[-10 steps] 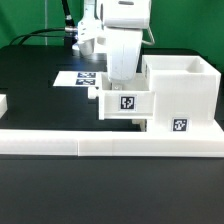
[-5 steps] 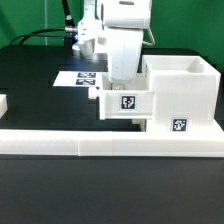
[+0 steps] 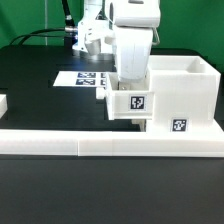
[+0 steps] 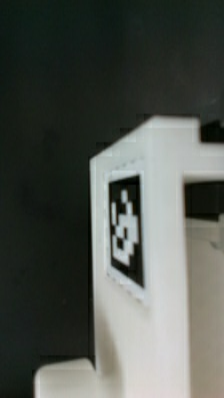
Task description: Assemble drawer
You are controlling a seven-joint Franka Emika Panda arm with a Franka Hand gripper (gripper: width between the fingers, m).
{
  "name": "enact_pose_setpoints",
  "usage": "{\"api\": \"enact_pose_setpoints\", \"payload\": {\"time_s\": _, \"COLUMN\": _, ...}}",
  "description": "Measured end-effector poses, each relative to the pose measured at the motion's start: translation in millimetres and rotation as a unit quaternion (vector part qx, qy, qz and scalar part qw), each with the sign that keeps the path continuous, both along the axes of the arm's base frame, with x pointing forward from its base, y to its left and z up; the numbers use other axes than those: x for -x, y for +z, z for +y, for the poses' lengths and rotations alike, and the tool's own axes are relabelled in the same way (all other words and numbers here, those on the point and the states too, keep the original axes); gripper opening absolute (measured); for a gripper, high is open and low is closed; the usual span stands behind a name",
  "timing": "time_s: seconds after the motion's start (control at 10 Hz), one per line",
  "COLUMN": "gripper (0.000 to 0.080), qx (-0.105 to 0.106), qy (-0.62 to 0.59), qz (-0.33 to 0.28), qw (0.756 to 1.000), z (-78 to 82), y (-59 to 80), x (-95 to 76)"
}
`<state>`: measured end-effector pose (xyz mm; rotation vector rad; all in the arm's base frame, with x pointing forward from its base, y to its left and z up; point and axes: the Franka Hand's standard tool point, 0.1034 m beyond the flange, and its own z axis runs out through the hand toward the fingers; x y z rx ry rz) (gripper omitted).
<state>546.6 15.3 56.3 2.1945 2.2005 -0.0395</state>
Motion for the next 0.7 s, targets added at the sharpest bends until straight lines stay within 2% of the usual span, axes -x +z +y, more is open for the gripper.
{"api": "enact_pose_setpoints", "payload": {"time_s": 0.2, "gripper": 0.0042, "qx": 0.000, "qy": 0.000, "qz": 0.000, "qw": 1.000, "z": 0.1, "y": 0.0, "x": 0.0}}
{"api": "enact_pose_setpoints", "payload": {"time_s": 0.3, "gripper": 0.0125, "qx": 0.000, "qy": -0.003, "qz": 0.000, "qw": 1.000, "z": 0.3, "y": 1.2, "x": -0.2}}
{"api": "enact_pose_setpoints", "payload": {"time_s": 0.4, "gripper": 0.0307, "qx": 0.003, "qy": -0.009, "qz": -0.005, "qw": 1.000, "z": 0.6, "y": 10.4, "x": -2.7}}
{"api": "enact_pose_setpoints", "payload": {"time_s": 0.5, "gripper": 0.0307, "qx": 0.006, "qy": -0.010, "qz": -0.010, "qw": 1.000, "z": 0.5, "y": 21.4, "x": -5.6}}
{"api": "enact_pose_setpoints", "payload": {"time_s": 0.6, "gripper": 0.0490, "qx": 0.009, "qy": -0.013, "qz": -0.012, "qw": 1.000, "z": 0.0, "y": 30.2, "x": -7.6}}
{"api": "enact_pose_setpoints", "payload": {"time_s": 0.7, "gripper": 0.0596, "qx": 0.015, "qy": -0.013, "qz": -0.009, "qw": 1.000, "z": -3.3, "y": 39.6, "x": -8.8}}
